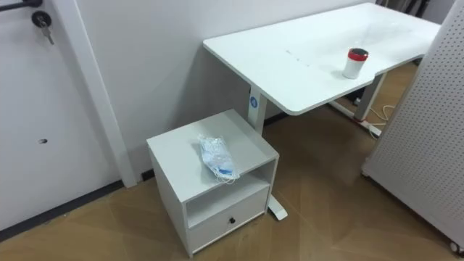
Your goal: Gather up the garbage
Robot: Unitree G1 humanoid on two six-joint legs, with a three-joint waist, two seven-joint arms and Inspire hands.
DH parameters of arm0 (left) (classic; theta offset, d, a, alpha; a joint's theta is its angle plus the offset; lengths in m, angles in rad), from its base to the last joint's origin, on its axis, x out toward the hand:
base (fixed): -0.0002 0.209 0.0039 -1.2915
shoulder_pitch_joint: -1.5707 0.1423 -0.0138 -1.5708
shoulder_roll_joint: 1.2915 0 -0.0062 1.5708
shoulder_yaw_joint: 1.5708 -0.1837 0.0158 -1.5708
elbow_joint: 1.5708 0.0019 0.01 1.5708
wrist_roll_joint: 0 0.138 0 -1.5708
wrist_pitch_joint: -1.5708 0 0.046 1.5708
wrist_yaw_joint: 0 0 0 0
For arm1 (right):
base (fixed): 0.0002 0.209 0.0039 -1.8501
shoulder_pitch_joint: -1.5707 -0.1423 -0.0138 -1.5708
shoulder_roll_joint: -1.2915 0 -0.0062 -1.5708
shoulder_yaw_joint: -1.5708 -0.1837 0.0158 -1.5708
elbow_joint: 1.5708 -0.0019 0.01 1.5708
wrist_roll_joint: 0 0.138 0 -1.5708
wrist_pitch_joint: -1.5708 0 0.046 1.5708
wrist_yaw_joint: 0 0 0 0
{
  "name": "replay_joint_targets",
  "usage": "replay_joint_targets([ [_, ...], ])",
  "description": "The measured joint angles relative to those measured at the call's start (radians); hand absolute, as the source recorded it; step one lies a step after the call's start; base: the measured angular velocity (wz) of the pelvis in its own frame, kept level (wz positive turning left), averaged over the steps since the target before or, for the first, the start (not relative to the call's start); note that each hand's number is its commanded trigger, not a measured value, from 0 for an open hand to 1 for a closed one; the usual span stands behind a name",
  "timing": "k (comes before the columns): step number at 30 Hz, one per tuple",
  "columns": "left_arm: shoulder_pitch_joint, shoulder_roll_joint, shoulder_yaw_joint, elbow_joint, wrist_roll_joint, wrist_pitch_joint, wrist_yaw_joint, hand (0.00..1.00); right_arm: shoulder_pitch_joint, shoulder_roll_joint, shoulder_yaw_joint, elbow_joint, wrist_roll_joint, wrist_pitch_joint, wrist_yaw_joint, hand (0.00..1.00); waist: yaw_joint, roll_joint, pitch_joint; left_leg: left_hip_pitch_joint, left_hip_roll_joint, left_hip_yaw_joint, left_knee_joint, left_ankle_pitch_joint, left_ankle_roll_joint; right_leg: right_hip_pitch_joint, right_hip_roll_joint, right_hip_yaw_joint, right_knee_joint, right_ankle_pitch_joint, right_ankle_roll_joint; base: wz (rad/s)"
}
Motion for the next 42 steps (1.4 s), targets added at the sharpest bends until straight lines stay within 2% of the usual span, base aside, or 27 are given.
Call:
replay_joint_targets([
  [3, -0.007, 0.001, -0.003, -0.001, -0.01, 0.0, -0.003, 0.0, 0.002, 0.0, 0.001, 0.0, 0.002, 0.001, 0.0, 1.0, -0.001, -0.002, -0.002, 0.0, 0.001, 0.003, 0.002, 0.0, 0.0, -0.002, 0.0, 0.0, 0.003, 0.0, 0.0, -0.01],
  [6, -0.013, 0.002, -0.041, -0.008, -0.03, 0.0, -0.014, 0.0, 0.003, 0.0, 0.004, 0.0, 0.009, 0.001, 0.0, 1.0, -0.003, -0.003, -0.003, 0.0, 0.001, 0.004, 0.003, 0.0, 0.0, -0.003, 0.0, 0.001, 0.006, 0.0, 0.0, 0.0],
  [10, -0.021, 0.003, -0.042, -0.028, -0.056, -0.003, -0.041, 0.0, 0.002, 0.0, 0.004, 0.0, 0.016, 0.001, 0.005, 1.0, 0.001, -0.002, -0.0046, -0.001, 0.002, 0.005, 0.004, 0.0, 0.0, -0.012, 0.0, 0.001, 0.016, 0.0, 0.0, -0.01],
  [11, -0.029, 0.003, -0.043, -0.028, -0.069, -0.002, -0.041, 0.0, 0.0, -0.001, 0.011, -0.001, 0.017, 0.001, 0.005, 1.0, 0.003, 0.002, -0.0072, -0.004, 0.003, 0.009, 0.004, 0.001, 0.0, -0.017, 0.0, 0.001, 0.018, 0.0, 0.0, -0.08],
  [15, -0.081, 0.004, -0.059, -0.027, -0.125, -0.005, -0.044, 0.0, -0.031, -0.002, 0.031, 0.001, 0.006, 0.008, 0.017, 1.0, 0.004, -0.003, -0.0076, -0.053, 0.002, 0.013, 0.028, 0.001, 0.0, -0.061, -0.002, 0.002, 0.028, 0.0, 0.0, -0.03],
  [16, -0.089, 0.004, -0.06, -0.027, -0.133, -0.007, -0.047, 0.0, -0.039, -0.003, 0.03, 0.003, 0.004, 0.01, 0.019, 1.0, 0.004, 0.001, -0.0033, -0.058, 0.003, 0.013, 0.033, 0.001, 0.0, -0.066, -0.002, 0.001, 0.033, 0.0, 0.0, 0.0],
  [19, -0.104, 0.004, -0.08, -0.026, -0.174, -0.022, -0.066, 0.0, -0.047, -0.006, 0.03, 0.006, -0.003, 0.013, 0.027, 1.0, 0.002, 0.004, -0.0009, -0.054, 0.003, 0.012, 0.036, 0.001, 0.0, -0.064, -0.003, 0.0, 0.032, 0.0, -0.001, 0.0],
  [22, -0.091, 0.008, -0.081, -0.024, -0.19, -0.028, -0.068, 0.0, -0.035, -0.007, 0.03, 0.003, -0.002, 0.015, 0.039, 1.0, 0.002, 0.003, -0.0002, -0.044, 0.003, 0.019, 0.036, 0.001, 0.0, -0.058, -0.009, 0.001, 0.041, -0.007, -0.006, -0.06],
  [25, -0.061, 0.014, -0.077, -0.02, -0.187, -0.025, -0.066, 0.0, -0.033, -0.012, 0.024, -0.001, -0.002, 0.023, 0.041, 1.0, 0.001, -0.004, 0.0007, -0.047, 0.001, 0.027, 0.062, -0.005, -0.007, -0.068, -0.011, -0.008, 0.084, -0.031, -0.01, -0.05],
  [27, -0.04, 0.024, -0.065, -0.017, -0.154, -0.004, -0.061, 0.0, -0.032, -0.022, 0.006, 0.01, -0.002, 0.037, 0.041, 1.0, 0.002, -0.011, 0.0091, -0.059, 0.009, 0.028, 0.134, -0.043, -0.017, -0.077, -0.01, -0.016, 0.145, -0.071, -0.017, 0.0],
  [28, -0.034, 0.025, -0.055, -0.017, -0.141, 0.001, -0.06, 0.0, -0.029, -0.027, 0.006, 0.008, -0.003, 0.042, 0.041, 1.0, 0.003, -0.01, 0.0092, -0.067, 0.016, 0.03, 0.156, -0.063, -0.015, -0.091, -0.005, -0.015, 0.168, -0.084, -0.02, -0.1],
  [29, -0.02, 0.031, -0.047, -0.018, -0.143, 0.012, -0.059, 0.0, -0.022, -0.033, 0.011, 0.0, -0.001, 0.045, 0.04, 1.0, 0.015, -0.002, 0.0034, -0.085, 0.027, 0.039, 0.205, -0.097, -0.02, -0.118, 0.002, -0.005, 0.222, -0.114, -0.028, -0.25],
  [30, -0.005, 0.035, -0.046, -0.02, -0.144, 0.027, -0.058, 0.0, -0.014, -0.039, 0.014, -0.004, 0.006, 0.046, 0.034, 1.0, 0.027, -0.006, 0.0033, -0.095, 0.041, 0.054, 0.249, -0.12, -0.028, -0.134, 0.006, 0.001, 0.262, -0.135, -0.037, -0.3],
  [32, 0.009, 0.038, -0.049, -0.023, -0.143, 0.05, -0.058, 0.0, -0.009, -0.043, 0.02, -0.004, 0.006, 0.047, 0.019, 1.0, 0.024, -0.004, -0.0035, -0.119, 0.048, 0.06, 0.303, -0.131, -0.038, -0.151, 0.004, 0.004, 0.296, -0.159, -0.054, -0.05],
  [34, 0.011, 0.038, -0.05, -0.022, -0.144, 0.068, -0.059, 0.0, -0.009, -0.045, 0.02, -0.001, 0.01, 0.048, 0.004, 1.0, 0.011, -0.01, -0.0025, -0.202, 0.049, 0.065, 0.443, -0.112, -0.064, -0.169, 0.006, 0.011, 0.317, -0.174, -0.059, 0.27],
  [35, 0.01, 0.037, -0.055, -0.024, -0.144, 0.072, -0.062, 0.0, -0.017, -0.047, 0.02, 0.003, 0.009, 0.056, -0.007, 1.0, 0.01, -0.024, 0.001, -0.284, 0.046, 0.06, 0.56, -0.08, -0.075, -0.163, 0.011, 0.042, 0.319, -0.178, -0.068, 0.25],
  [36, 0.007, 0.036, -0.059, -0.025, -0.144, 0.072, -0.063, 0.0, -0.014, -0.05, 0.02, 0.007, 0.009, 0.064, -0.015, 1.0, 0.005, -0.035, 0.0001, -0.34, 0.019, 0.051, 0.542, -0.079, -0.074, -0.16, 0.016, 0.087, 0.319, -0.186, -0.077, 0.32],
  [37, 0.002, 0.036, -0.064, -0.025, -0.144, 0.072, -0.063, 0.0, -0.007, -0.052, 0.02, 0.005, 0.009, 0.065, -0.018, 1.0, 0.0, -0.035, 0.0004, -0.373, 0.005, 0.051, 0.513, -0.074, -0.075, -0.158, 0.019, 0.101, 0.314, -0.187, -0.08, 0.4],
  [38, -0.007, 0.036, -0.087, -0.03, -0.146, 0.069, -0.064, 0.0, 0.012, -0.062, 0.025, 0.003, 0.01, 0.068, -0.022, 1.0, 0.008, -0.036, 0.0013, -0.432, -0.02, 0.053, 0.422, -0.05, -0.087, -0.159, 0.019, 0.136, 0.313, -0.192, -0.079, 0.22],
  [39, -0.001, 0.036, -0.107, -0.039, -0.148, 0.055, -0.066, 0.0, 0.014, -0.071, 0.041, 0.004, 0.008, 0.076, -0.031, 1.0, 0.023, -0.039, -0.0023, -0.472, -0.038, 0.053, 0.307, 0.007, -0.094, -0.155, 0.02, 0.173, 0.314, -0.196, -0.082, -0.11],
  [40, 0.002, 0.036, -0.116, -0.04, -0.148, 0.05, -0.066, 0.0, 0.013, -0.075, 0.049, 0.004, 0.007, 0.078, -0.036, 1.0, 0.035, -0.036, -0.0035, -0.485, -0.04, 0.046, 0.247, 0.036, -0.096, -0.154, 0.021, 0.19, 0.315, -0.2, -0.081, -0.66],
  [41, 0.015, 0.034, -0.118, -0.04, -0.149, 0.037, -0.066, 0.0, 0.006, -0.082, 0.054, 0.002, 0.006, 0.085, -0.042, 1.0, 0.055, -0.026, -0.0022, -0.496, -0.029, 0.035, 0.16, 0.098, -0.095, -0.144, 0.019, 0.214, 0.312, -0.208, -0.08, -0.88],
  [42, 0.031, 0.032, -0.115, -0.04, -0.146, 0.034, -0.066, 0.0, 0.002, -0.085, 0.062, -0.003, 0.0, 0.087, -0.049, 1.0, 0.057, -0.021, -0.0025, -0.497, -0.016, 0.036, 0.144, 0.158, -0.094, -0.124, 0.01, 0.218, 0.305, -0.222, -0.071, -0.8],
])
